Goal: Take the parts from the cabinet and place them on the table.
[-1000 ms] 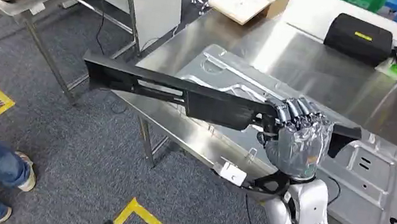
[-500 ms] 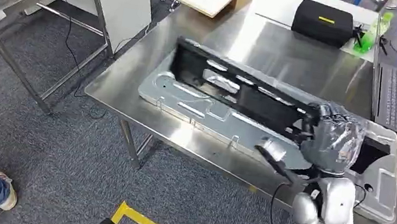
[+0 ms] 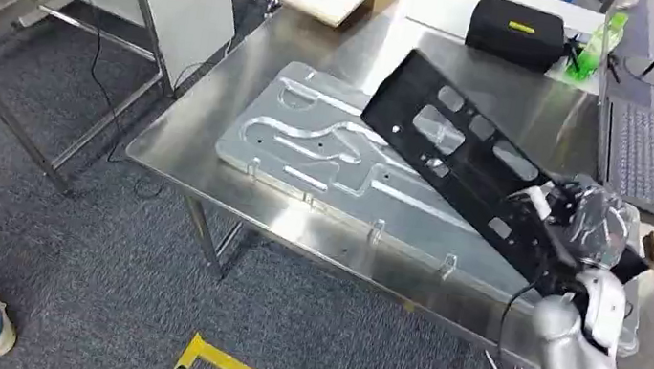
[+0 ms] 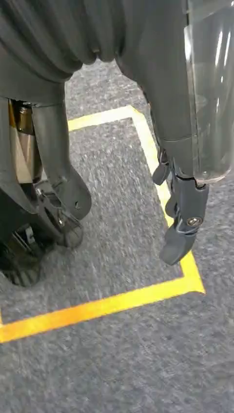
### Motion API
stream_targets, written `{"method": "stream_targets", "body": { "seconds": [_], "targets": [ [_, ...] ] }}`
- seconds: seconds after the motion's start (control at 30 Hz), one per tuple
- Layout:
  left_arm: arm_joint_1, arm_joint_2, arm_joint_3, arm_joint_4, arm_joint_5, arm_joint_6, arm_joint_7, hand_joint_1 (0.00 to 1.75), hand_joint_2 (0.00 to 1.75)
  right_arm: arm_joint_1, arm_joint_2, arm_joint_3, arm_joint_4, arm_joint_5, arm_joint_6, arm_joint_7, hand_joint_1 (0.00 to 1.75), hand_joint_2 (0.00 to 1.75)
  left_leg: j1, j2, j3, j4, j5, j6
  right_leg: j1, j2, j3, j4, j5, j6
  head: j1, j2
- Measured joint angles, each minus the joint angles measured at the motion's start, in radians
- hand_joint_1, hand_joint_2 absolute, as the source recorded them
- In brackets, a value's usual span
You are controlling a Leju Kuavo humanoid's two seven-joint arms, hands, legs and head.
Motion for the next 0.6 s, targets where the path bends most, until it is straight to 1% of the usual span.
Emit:
{"method": "stream_targets", "body": {
  "seconds": [0.03, 0.07, 0.1, 0.13, 0.17, 0.2, 0.23, 0.27, 0.3, 0.33, 0.37, 0.4, 0.43, 0.5, 0.53, 0.57, 0.6],
  "targets": [
    [0.001, 0.002, 0.0, 0.0, 0.002, -0.005, -0.003, 0.0, 1.75, -0.012, -0.014, -0.007, 0.026, -0.029, 0.025, -0.006, 1.75, 1.75, 0.0, 0.001, 0.001, -0.002, 0.002, 0.006, -0.001, 0.0, 0.003, -0.003, 0.002, 0.005, -0.001, 0.0],
    [0.001, 0.003, 0.0, 0.0, 0.003, -0.008, -0.006, 0.0, 1.75, -0.022, -0.025, -0.016, 0.047, -0.055, 0.041, -0.015, 1.75, 1.75, 0.007, 0.002, 0.005, -0.014, 0.01, 0.018, -0.003, 0.0, 0.002, -0.001, -0.004, 0.009, 0.0, 0.0],
    [0.0, 0.005, 0.0, 0.0, 0.005, -0.01, -0.009, 0.0, 1.75, -0.03, -0.035, -0.024, 0.07, -0.078, 0.052, -0.022, 1.75, 1.75, 0.006, 0.003, 0.009, -0.018, 0.013, 0.022, -0.004, -0.005, -0.003, 0.017, -0.02, 0.013, 0.0, 0.0],
    [-0.001, 0.005, 0.0, 0.0, 0.005, -0.011, -0.01, 0.0, 1.75, -0.04, -0.042, -0.033, 0.09, -0.095, 0.061, -0.027, 1.75, 1.75, 0.006, 0.003, 0.009, -0.019, 0.015, 0.026, -0.004, -0.008, -0.026, 0.071, -0.056, 0.015, 0.001, 0.0],
    [-0.001, 0.005, 0.0, 0.0, 0.005, -0.013, -0.011, 0.0, 1.75, -0.044, -0.043, -0.038, 0.105, -0.105, 0.068, -0.034, 1.75, 1.75, 0.004, 0.003, 0.007, -0.019, 0.015, 0.028, -0.005, -0.008, -0.062, 0.149, -0.094, 0.018, 0.001, 0.0],
    [0.001, 0.005, 0.0, 0.0, 0.005, -0.014, -0.012, 0.0, 1.75, -0.045, -0.047, -0.045, 0.12, -0.119, 0.075, -0.044, 1.75, 1.75, 0.002, 0.003, 0.007, -0.019, 0.015, 0.029, -0.005, -0.009, -0.097, 0.224, -0.125, 0.02, 0.0, 0.0],
    [0.003, 0.006, 0.0, 0.0, 0.005, -0.016, -0.013, 0.0, 1.75, -0.046, -0.05, -0.049, 0.132, -0.128, 0.082, -0.053, 1.75, 1.75, -0.001, 0.004, 0.007, -0.019, 0.015, 0.029, -0.005, -0.009, -0.125, 0.282, -0.14, 0.019, 0.001, 0.0],
    [0.004, 0.008, 0.0, 0.0, 0.005, -0.017, -0.013, 0.0, 1.75, -0.047, -0.054, -0.051, 0.143, -0.134, 0.087, -0.056, 1.75, 1.75, -0.003, 0.004, 0.009, -0.019, 0.014, 0.03, -0.004, -0.009, -0.131, 0.294, -0.13, 0.017, 0.0, 0.0],
    [0.005, 0.008, 0.0, 0.0, 0.002, -0.017, -0.015, 0.0, 1.75, -0.051, -0.057, -0.054, 0.153, -0.137, 0.091, -0.06, 1.75, 1.75, -0.004, 0.004, 0.011, -0.019, 0.014, 0.031, -0.004, -0.009, -0.113, 0.261, -0.102, 0.013, 0.001, 0.0],
    [0.004, 0.009, 0.0, 0.0, 0.001, -0.017, -0.016, 0.0, 1.75, -0.058, -0.062, -0.058, 0.162, -0.138, 0.091, -0.064, 1.75, 1.75, -0.006, 0.004, 0.014, -0.019, 0.013, 0.033, -0.001, -0.009, -0.075, 0.188, -0.059, 0.005, 0.0, 0.0],
    [0.004, 0.009, 0.0, 0.0, 0.0, -0.017, -0.017, 0.0, 1.75, -0.062, -0.066, -0.061, 0.168, -0.138, 0.085, -0.064, 1.75, 1.75, -0.006, 0.003, 0.018, -0.019, 0.012, 0.033, 0.006, -0.011, -0.024, 0.092, -0.014, -0.006, 0.001, 0.0],
    [0.004, 0.009, 0.0, 0.0, -0.002, -0.017, -0.019, 0.0, 1.75, -0.066, -0.071, -0.065, 0.171, -0.137, 0.069, -0.064, 1.75, 1.75, -0.006, 0.003, 0.019, -0.019, 0.012, 0.033, 0.017, -0.021, 0.018, 0.008, 0.003, -0.019, 0.001, 0.0],
    [0.004, 0.008, 0.0, 0.0, -0.004, -0.018, -0.019, 0.0, 1.75, -0.07, -0.073, -0.069, 0.175, -0.134, 0.057, -0.064, 1.75, 1.75, -0.011, 0.002, 0.016, -0.018, 0.01, 0.029, 0.021, -0.03, 0.028, -0.016, -0.008, -0.026, 0.0, 0.0],
    [0.005, 0.008, 0.0, 0.0, -0.009, -0.02, -0.021, 0.0, 1.75, -0.068, -0.073, -0.076, 0.181, -0.12, 0.011, -0.064, 1.75, 1.75, -0.005, 0.002, 0.014, -0.021, 0.013, 0.023, 0.026, -0.027, 0.025, -0.016, -0.006, -0.028, 0.0, 0.0],
    [0.006, 0.008, 0.0, 0.0, -0.009, -0.022, -0.022, 0.0, 1.75, -0.067, -0.073, -0.082, 0.185, -0.111, -0.013, -0.064, 0.0, 1.75, -0.004, 0.002, 0.016, -0.025, 0.014, 0.017, 0.027, -0.026, 0.026, -0.018, -0.005, -0.03, 0.0, 0.0],
    [0.006, 0.008, -0.001, 0.0, -0.009, -0.022, -0.023, 0.0, 1.75, -0.067, -0.073, -0.092, 0.188, -0.103, -0.034, -0.061, 0.0, 1.75, -0.009, 0.002, 0.02, -0.031, 0.015, 0.01, 0.023, -0.026, 0.035, -0.035, 0.003, -0.034, 0.0, 0.0],
    [0.006, 0.009, -0.001, 0.0, -0.01, -0.022, -0.025, 0.0, 1.75, -0.062, -0.072, -0.096, 0.19, -0.096, -0.043, -0.06, 0.0, 1.75, -0.006, 0.002, 0.016, -0.014, 0.001, 0.009, 0.01, -0.03, 0.048, -0.053, 0.012, -0.033, 0.0, 0.0]
  ]
}}
